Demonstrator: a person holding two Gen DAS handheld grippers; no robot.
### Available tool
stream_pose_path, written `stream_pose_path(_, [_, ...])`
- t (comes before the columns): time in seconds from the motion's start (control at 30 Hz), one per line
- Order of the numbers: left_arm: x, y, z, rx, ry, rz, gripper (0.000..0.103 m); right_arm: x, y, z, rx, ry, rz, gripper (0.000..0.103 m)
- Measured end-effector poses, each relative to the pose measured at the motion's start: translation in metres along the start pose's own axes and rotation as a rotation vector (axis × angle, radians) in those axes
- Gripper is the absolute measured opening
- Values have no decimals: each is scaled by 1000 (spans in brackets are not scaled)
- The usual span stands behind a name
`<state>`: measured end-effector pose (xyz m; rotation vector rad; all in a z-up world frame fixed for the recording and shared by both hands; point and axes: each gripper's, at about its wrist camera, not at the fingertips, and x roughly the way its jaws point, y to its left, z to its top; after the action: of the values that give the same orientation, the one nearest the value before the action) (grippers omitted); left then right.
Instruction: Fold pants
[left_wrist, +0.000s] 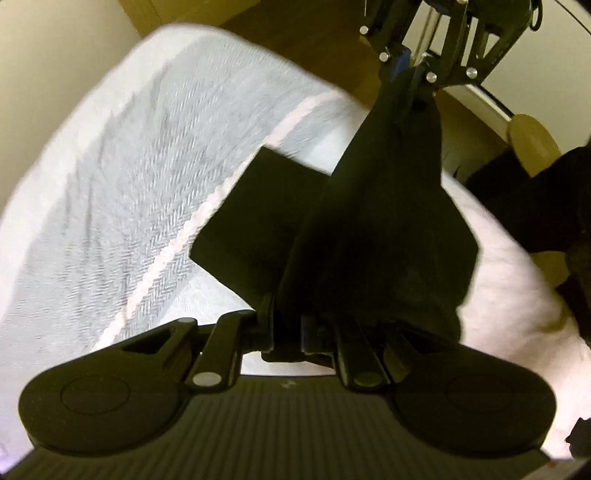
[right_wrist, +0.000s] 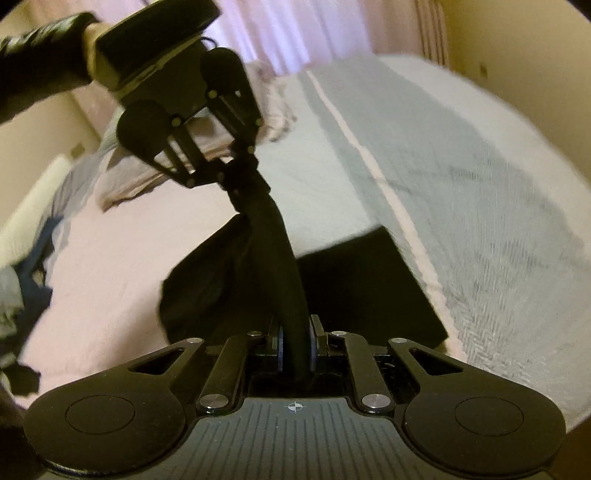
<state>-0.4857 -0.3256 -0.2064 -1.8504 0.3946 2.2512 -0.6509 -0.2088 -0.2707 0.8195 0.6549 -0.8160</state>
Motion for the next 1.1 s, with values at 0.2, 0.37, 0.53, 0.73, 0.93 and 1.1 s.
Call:
stream_pose_path(0.2, [102,76,15,-90,70,-133,9,58,-102,-2,172,62,86,9])
stream_pose_path(0.37, [134,112,12,-177,55,-234,11,66,-143,-6,293,32,147,9])
stream_pose_path(0.53, [149,135,4,-267,25,-290,18,78,-154,-14,358,28,132,11])
stream_pose_path(0.73, [140,146,-24,-449,-50,-230,32,51,-155,-34,499,-99,14,38])
stream_pose_path(0.93, [115,131,-64,-767,-231,-191,30,29,-132,-66,672,-258,-4,58])
stream_pose_path(1.1, [133,120,-68,-895,-302,-158,33,50,-124,-76,764,-277,-41,16])
